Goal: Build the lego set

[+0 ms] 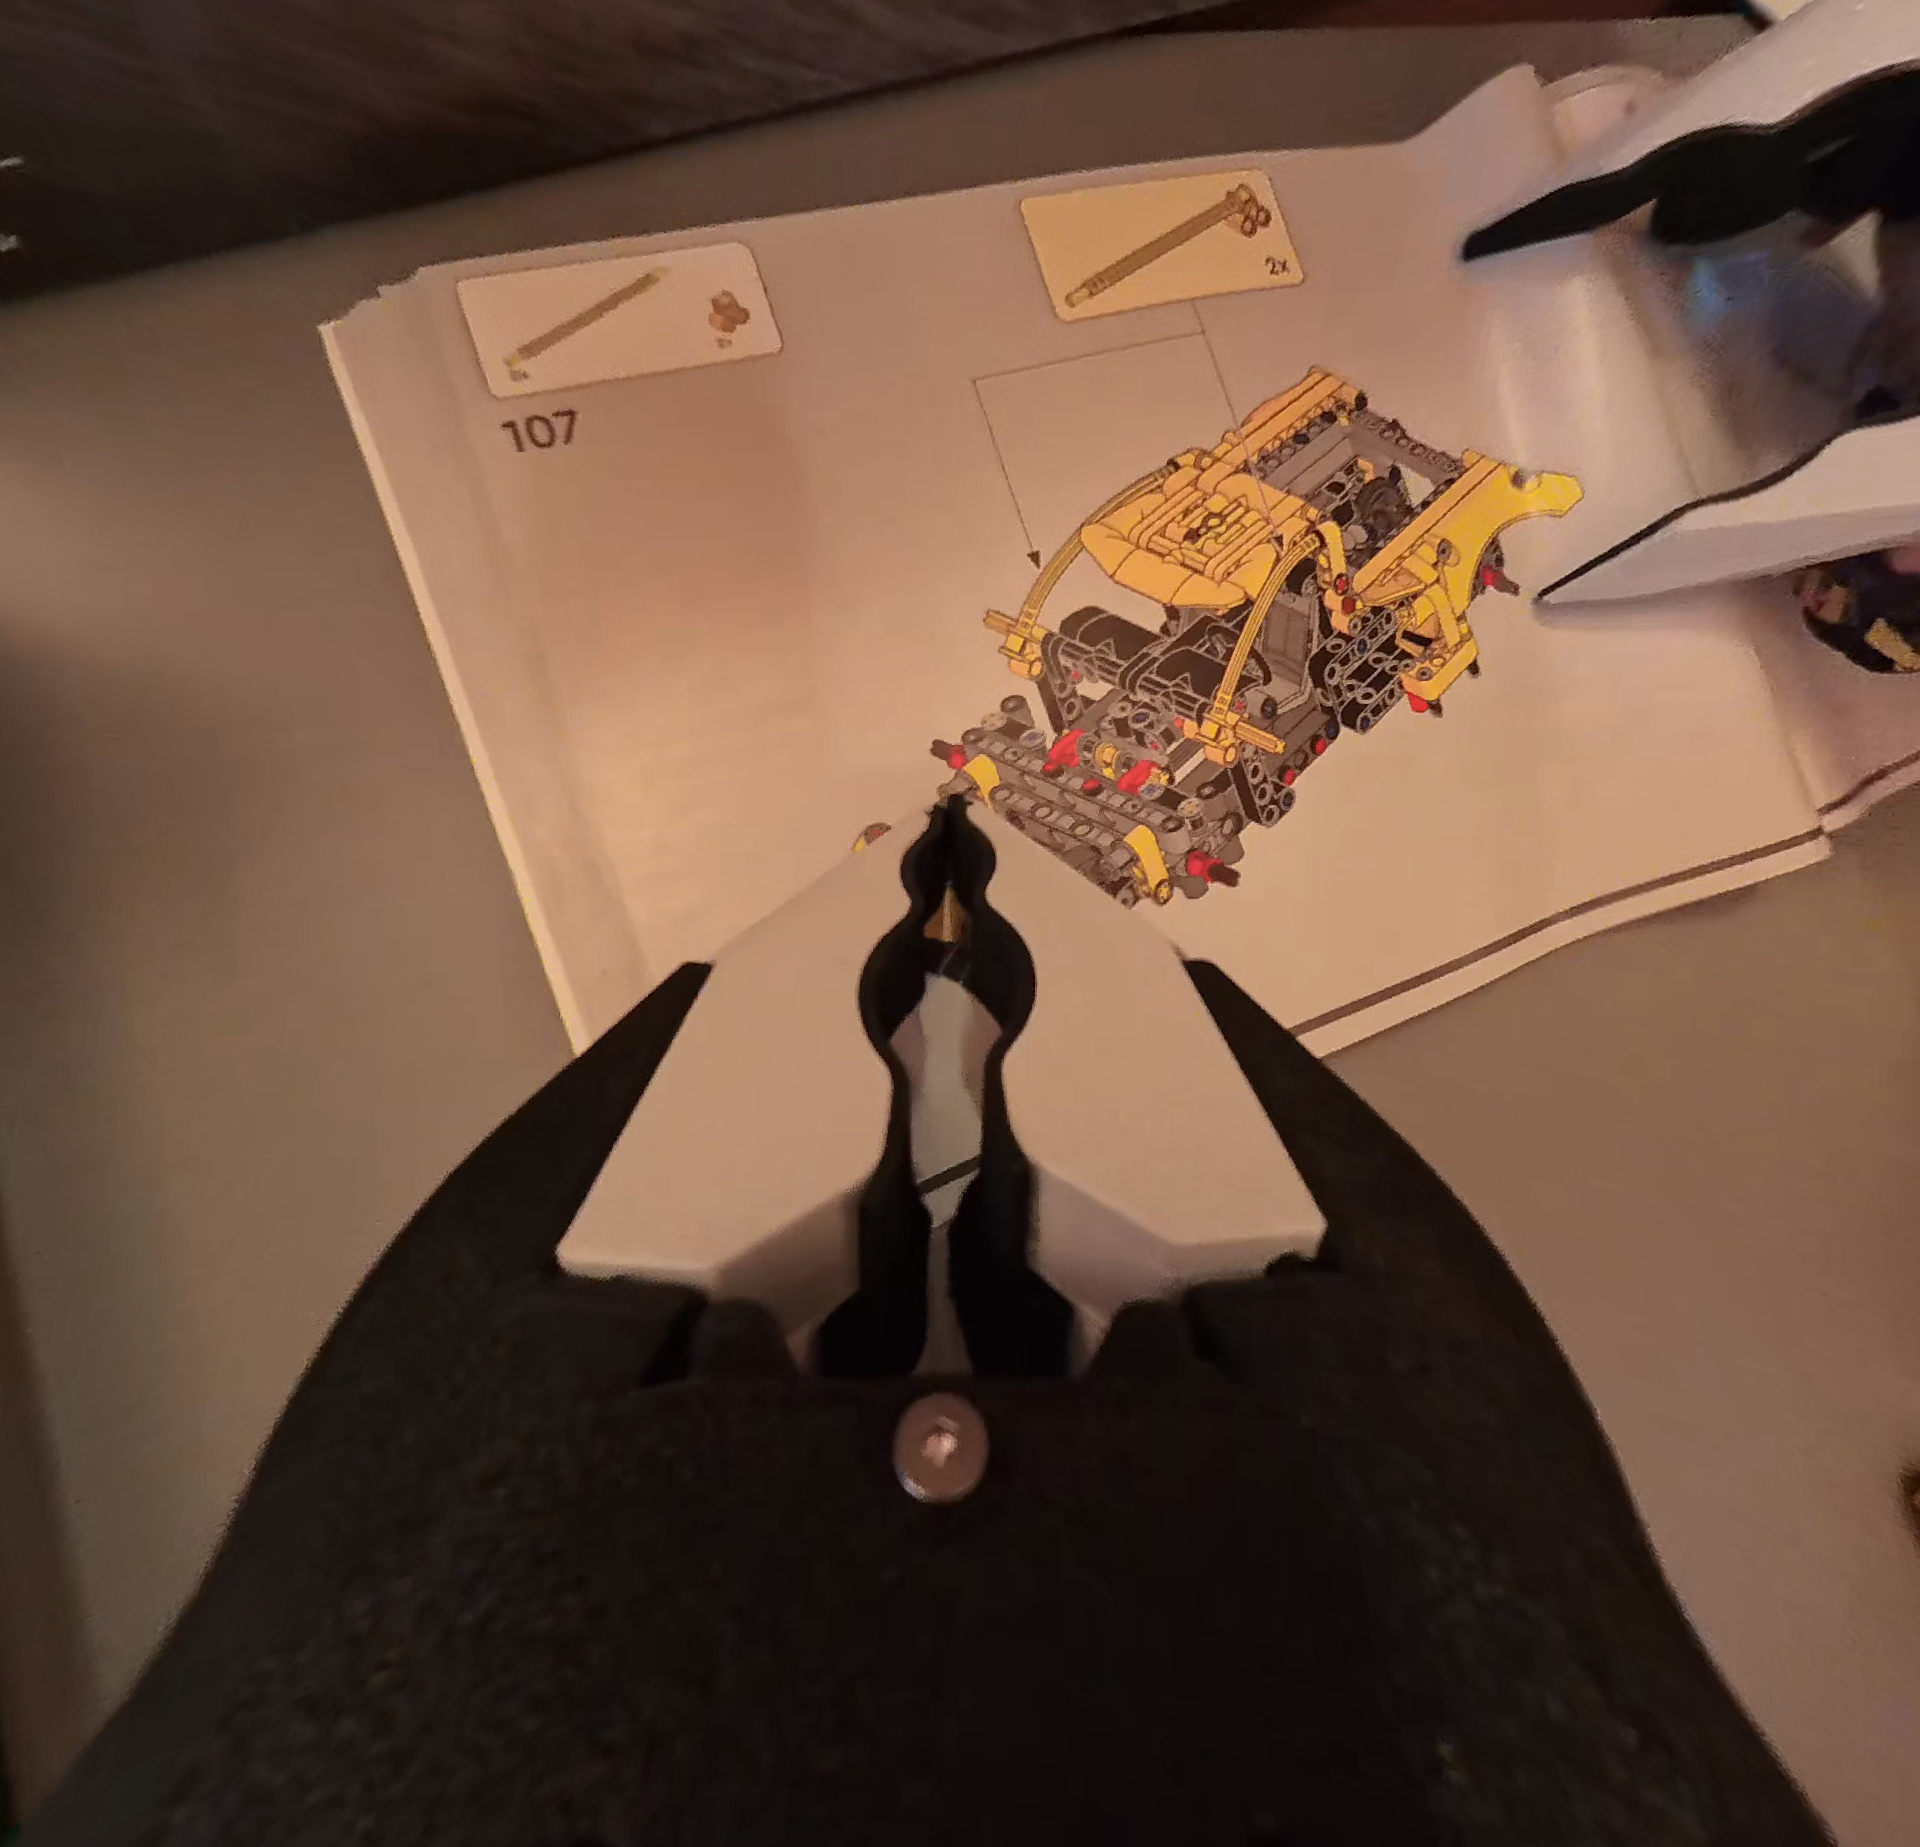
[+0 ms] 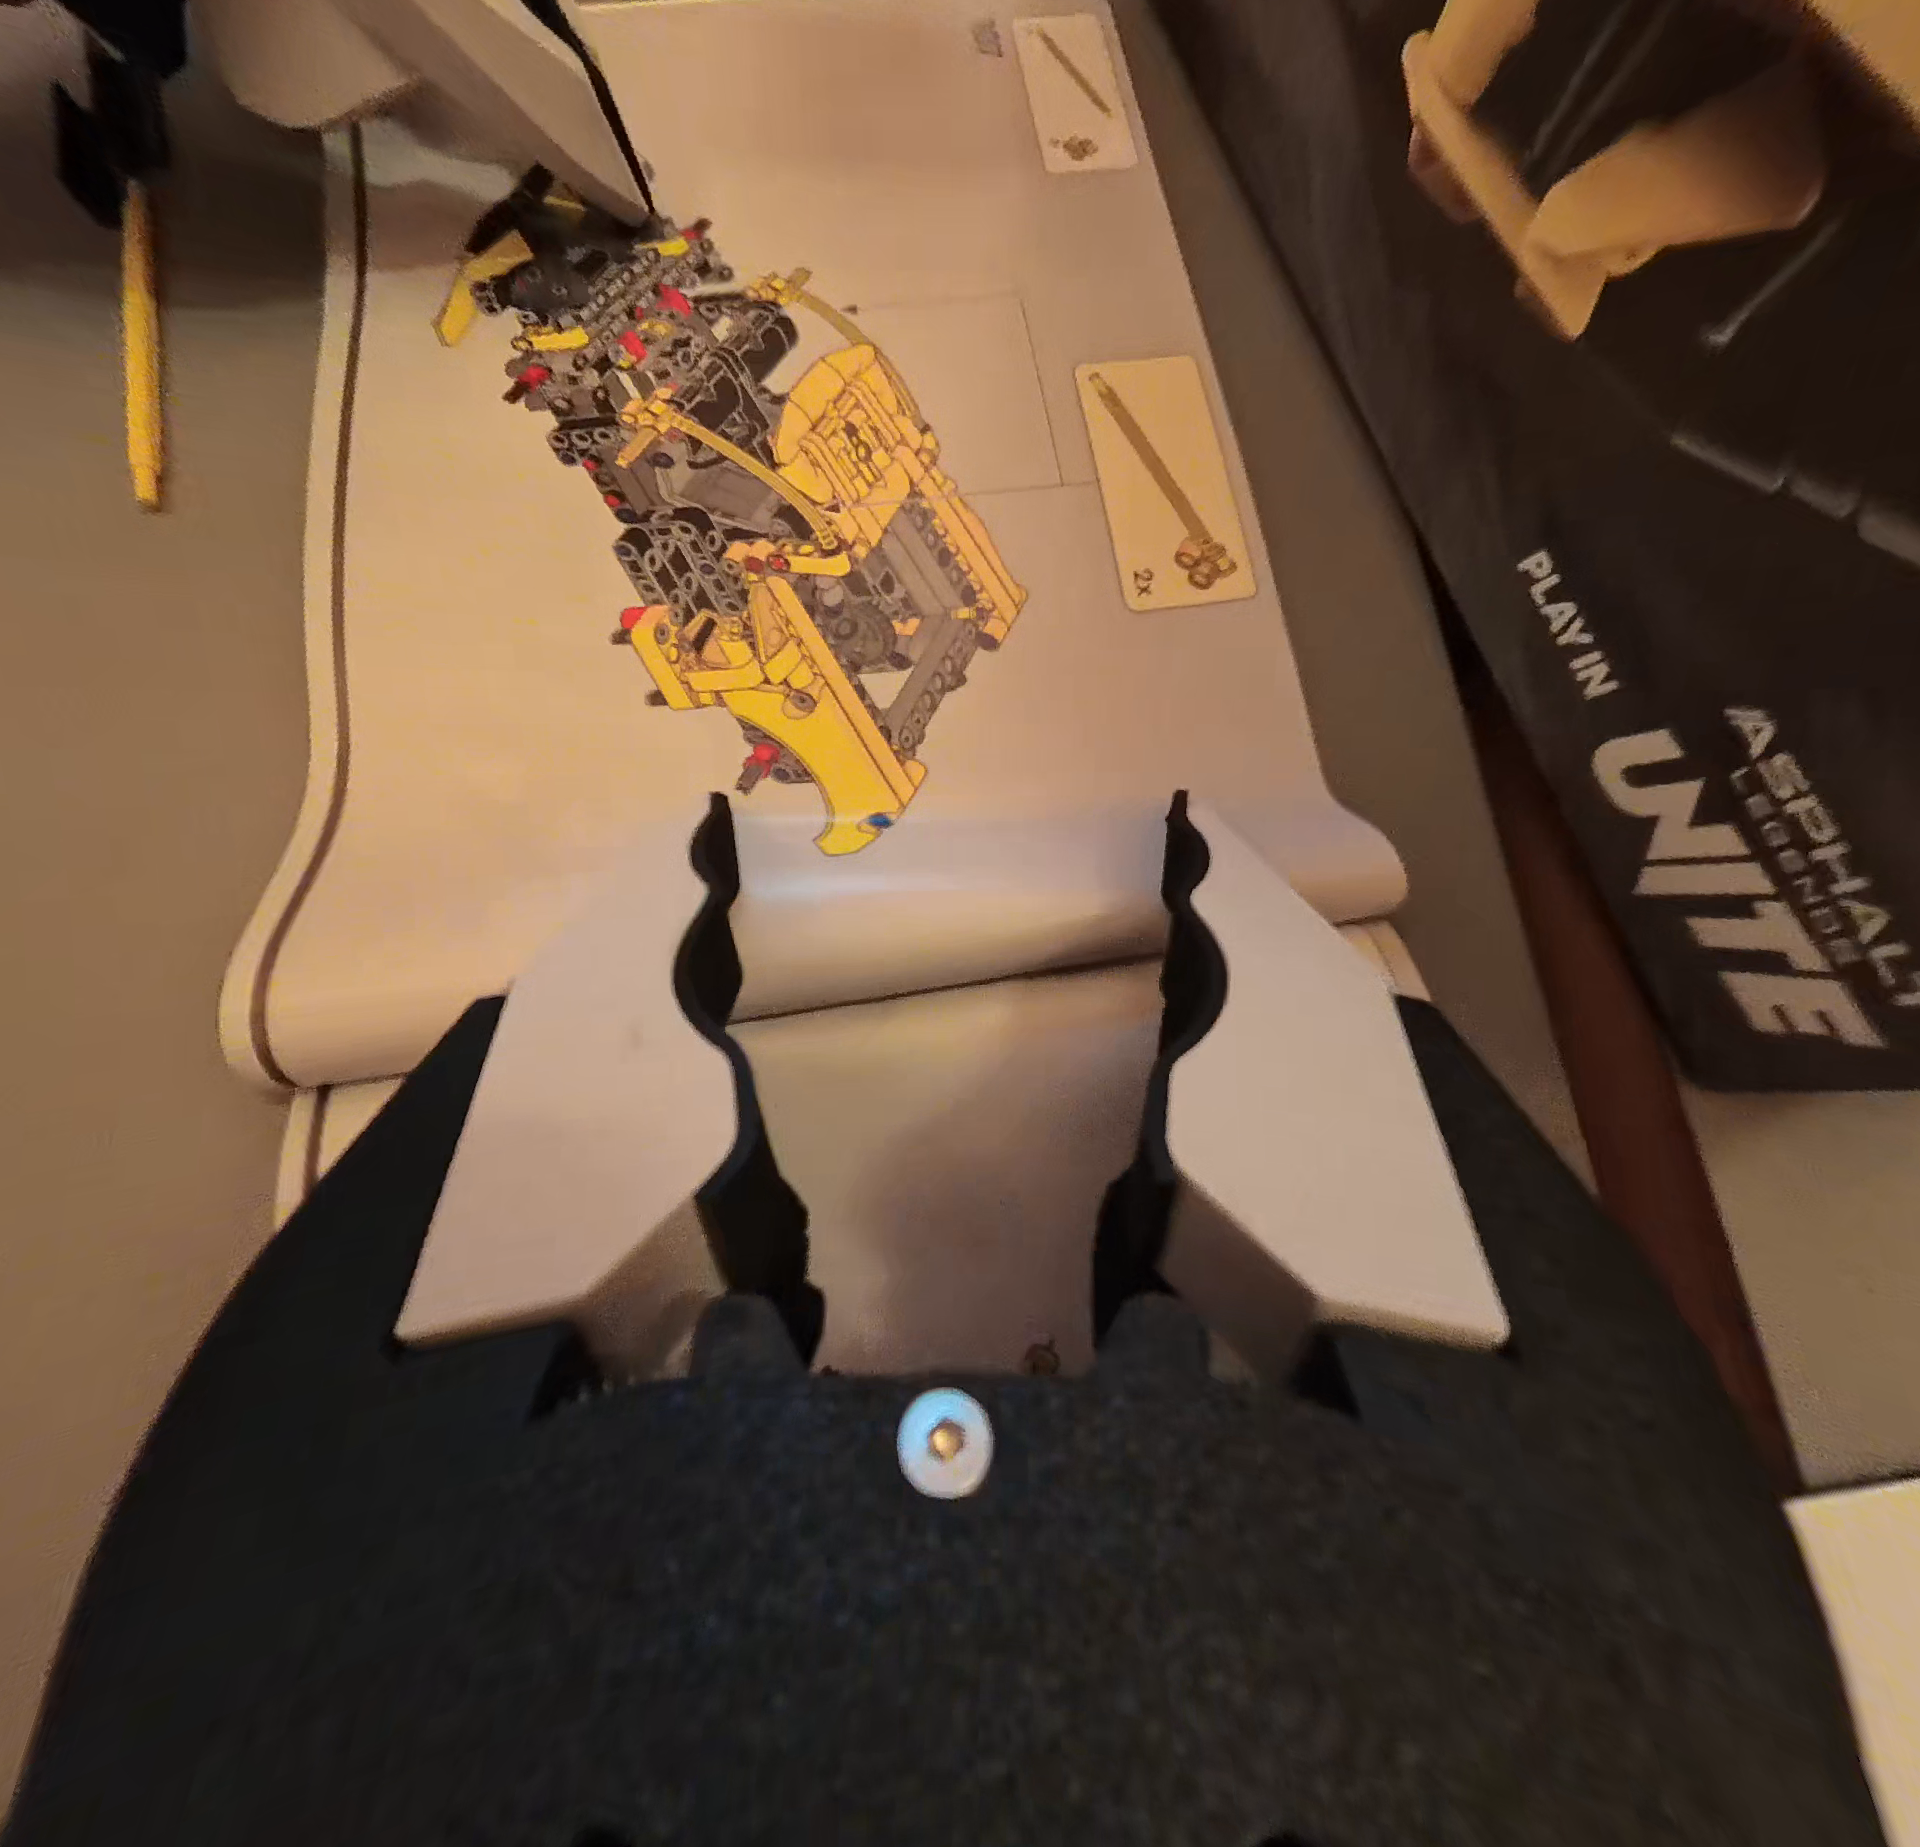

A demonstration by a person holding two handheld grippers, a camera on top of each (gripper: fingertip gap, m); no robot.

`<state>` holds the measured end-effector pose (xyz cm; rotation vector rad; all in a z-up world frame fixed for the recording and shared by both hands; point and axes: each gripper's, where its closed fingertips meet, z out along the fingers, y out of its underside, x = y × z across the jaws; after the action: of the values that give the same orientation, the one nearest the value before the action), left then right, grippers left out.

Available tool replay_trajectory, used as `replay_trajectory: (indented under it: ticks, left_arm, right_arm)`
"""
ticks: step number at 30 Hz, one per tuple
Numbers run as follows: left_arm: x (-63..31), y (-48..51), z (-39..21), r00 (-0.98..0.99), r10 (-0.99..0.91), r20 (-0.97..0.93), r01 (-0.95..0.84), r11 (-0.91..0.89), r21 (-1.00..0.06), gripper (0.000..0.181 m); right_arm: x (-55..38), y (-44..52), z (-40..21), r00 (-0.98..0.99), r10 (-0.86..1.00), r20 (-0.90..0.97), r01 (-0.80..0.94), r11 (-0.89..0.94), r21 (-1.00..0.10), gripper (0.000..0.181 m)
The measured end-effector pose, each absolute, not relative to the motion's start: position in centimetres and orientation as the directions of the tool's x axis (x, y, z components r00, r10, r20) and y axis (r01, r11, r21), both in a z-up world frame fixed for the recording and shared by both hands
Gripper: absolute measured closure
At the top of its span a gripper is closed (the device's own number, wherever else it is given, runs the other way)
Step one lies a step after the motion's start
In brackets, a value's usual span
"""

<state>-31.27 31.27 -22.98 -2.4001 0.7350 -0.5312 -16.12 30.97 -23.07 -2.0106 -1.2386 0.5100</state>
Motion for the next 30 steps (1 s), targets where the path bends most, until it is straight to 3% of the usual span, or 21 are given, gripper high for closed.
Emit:
replay_trajectory:
  ticks: [11, 30]
  left_arm:
    - [-31.4, 31.2, -23.0, 0.760, -0.614, 0.215, -0.379, -0.686, -0.621, 0.181]
    - [-31.7, 31.1, -23.0, 0.750, -0.639, 0.171, -0.410, -0.652, -0.637, 0.181]
  right_arm:
    - [-16.2, 31.0, -23.2, 0.461, 0.887, 0.004, 0.610, -0.313, -0.728, 0.099]
    - [-16.2, 27.8, -18.4, 0.556, 0.831, -0.029, 0.525, -0.378, -0.762, 0.101]
